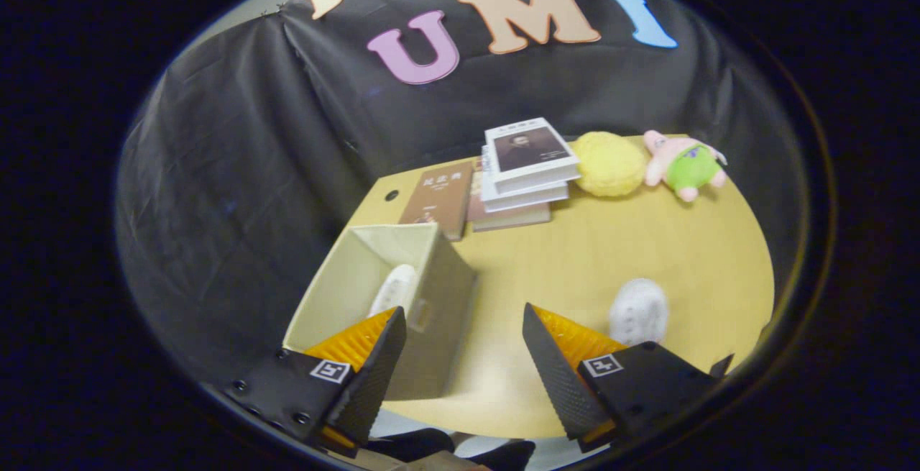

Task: Open the storage box then place both shoes into the box .Put the left shoe in first, then the right shoe, with the right side of both shoes facing outward in a uniform manner.

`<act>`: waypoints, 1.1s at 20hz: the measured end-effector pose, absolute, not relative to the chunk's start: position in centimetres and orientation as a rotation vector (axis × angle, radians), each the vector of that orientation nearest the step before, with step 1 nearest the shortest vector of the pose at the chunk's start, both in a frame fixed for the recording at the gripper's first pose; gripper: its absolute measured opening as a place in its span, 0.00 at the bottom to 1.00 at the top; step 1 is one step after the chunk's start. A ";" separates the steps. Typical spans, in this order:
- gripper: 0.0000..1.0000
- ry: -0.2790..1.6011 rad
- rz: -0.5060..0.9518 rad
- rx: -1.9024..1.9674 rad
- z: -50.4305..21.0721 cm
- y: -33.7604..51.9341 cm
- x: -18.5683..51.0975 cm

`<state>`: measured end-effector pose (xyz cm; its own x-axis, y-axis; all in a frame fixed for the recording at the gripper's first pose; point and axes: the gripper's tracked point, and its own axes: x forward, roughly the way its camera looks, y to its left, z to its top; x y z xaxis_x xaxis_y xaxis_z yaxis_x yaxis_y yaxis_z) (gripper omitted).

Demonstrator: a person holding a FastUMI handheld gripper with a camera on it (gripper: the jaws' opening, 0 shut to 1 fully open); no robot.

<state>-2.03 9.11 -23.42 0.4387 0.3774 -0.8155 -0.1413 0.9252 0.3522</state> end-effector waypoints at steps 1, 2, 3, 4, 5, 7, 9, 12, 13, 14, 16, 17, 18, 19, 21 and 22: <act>1.00 1.073 0.304 0.228 -24.1 6.7 -2.0; 1.00 1.076 0.282 0.211 -24.7 4.4 -1.8; 1.00 1.082 0.265 0.197 -25.1 2.5 -2.0; 1.00 1.091 0.249 0.183 -25.7 0.7 -2.2; 1.00 1.103 0.232 0.165 -26.6 -1.0 -2.6; 1.00 1.137 0.211 0.136 -28.5 -4.0 -3.6; 1.00 1.191 0.206 0.106 -30.9 -6.1 -5.0; 1.00 1.276 0.213 0.062 -34.8 -8.2 -6.8; 1.00 1.299 0.222 0.056 -36.2 -8.6 -6.9; 1.00 1.323 0.230 0.047 -37.2 -8.8 -7.5; 0.91 1.372 0.255 0.032 -38.9 -8.6 -8.5; 0.80 1.389 0.260 0.024 -39.5 -8.6 -8.7; 0.69 1.399 0.265 0.035 -39.9 -8.3 -8.9; 0.58 1.411 0.272 0.067 -40.1 -7.3 -9.1; 0.37 1.419 0.240 0.038 -40.4 -7.9 -9.2; 0.26 1.418 0.185 0.015 -40.8 -9.0 -9.0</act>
